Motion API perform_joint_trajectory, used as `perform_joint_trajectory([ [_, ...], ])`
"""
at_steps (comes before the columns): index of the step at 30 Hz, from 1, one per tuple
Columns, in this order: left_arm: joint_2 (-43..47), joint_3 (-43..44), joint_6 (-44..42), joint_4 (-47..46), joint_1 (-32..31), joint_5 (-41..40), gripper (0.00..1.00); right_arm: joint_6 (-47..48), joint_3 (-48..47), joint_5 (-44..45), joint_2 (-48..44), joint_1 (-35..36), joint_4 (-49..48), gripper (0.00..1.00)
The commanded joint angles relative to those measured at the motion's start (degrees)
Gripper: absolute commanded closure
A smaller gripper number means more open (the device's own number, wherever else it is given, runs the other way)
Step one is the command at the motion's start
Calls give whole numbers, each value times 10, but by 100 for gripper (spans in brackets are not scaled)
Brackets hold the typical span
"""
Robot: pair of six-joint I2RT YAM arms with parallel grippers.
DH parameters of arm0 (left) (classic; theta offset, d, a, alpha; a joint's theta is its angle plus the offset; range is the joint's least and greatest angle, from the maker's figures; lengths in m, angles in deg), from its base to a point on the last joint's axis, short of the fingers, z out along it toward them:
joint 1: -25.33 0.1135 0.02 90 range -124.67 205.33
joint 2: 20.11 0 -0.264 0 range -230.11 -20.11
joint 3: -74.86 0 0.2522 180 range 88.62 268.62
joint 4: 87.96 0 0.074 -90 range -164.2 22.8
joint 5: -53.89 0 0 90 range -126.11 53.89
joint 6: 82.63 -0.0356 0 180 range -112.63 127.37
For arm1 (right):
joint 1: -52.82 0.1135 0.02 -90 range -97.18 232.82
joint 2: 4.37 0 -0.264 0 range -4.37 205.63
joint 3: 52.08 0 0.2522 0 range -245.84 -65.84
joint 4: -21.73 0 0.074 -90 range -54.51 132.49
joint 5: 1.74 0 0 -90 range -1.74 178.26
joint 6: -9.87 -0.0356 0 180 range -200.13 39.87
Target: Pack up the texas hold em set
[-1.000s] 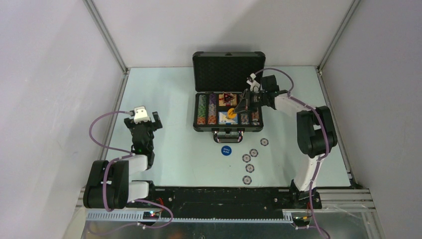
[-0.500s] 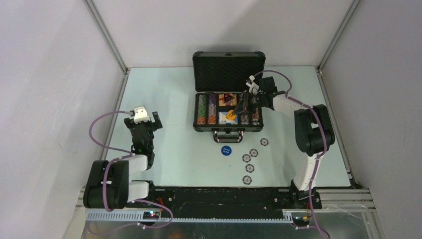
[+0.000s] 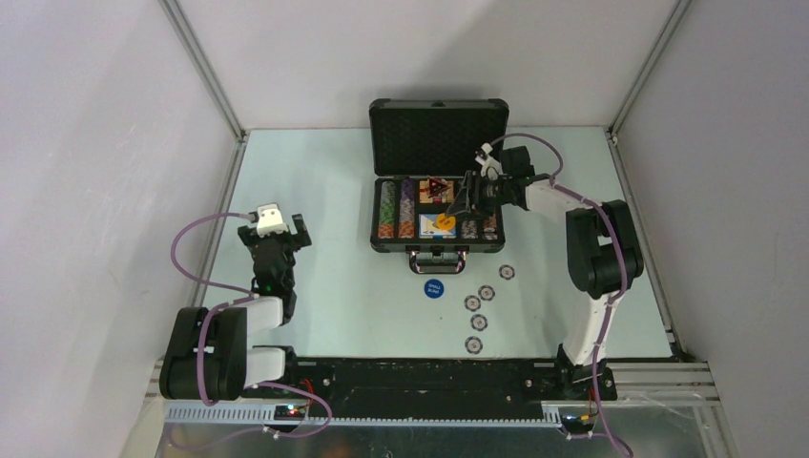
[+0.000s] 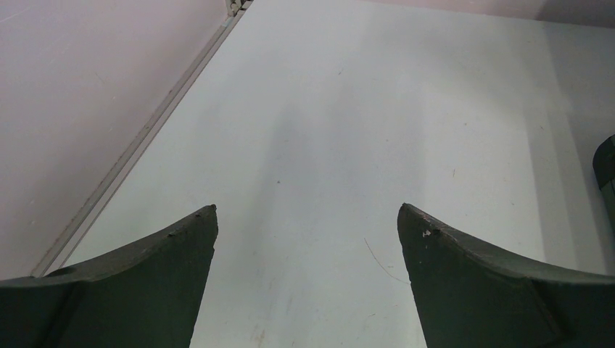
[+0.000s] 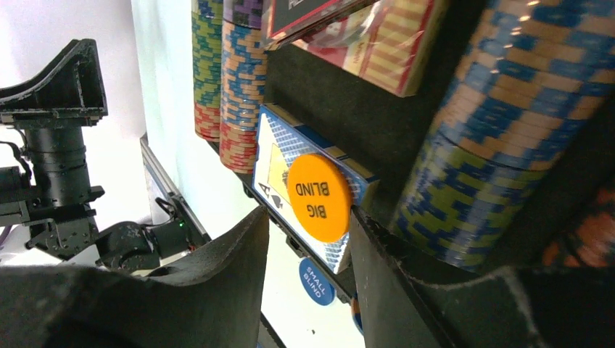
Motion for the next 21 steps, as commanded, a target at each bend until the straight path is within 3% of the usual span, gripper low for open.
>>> perform_joint_trajectory([
  [1,3,1,7,-32,5,-2,2,14,-2,13,-16,-16,-7,50],
  [14,3,1,7,-31,5,-2,2,76,-27,13,-104,-55,49,47],
  [21,2,1,7,-32,5,-2,2,217,-52,130,-194,-62,153,39],
])
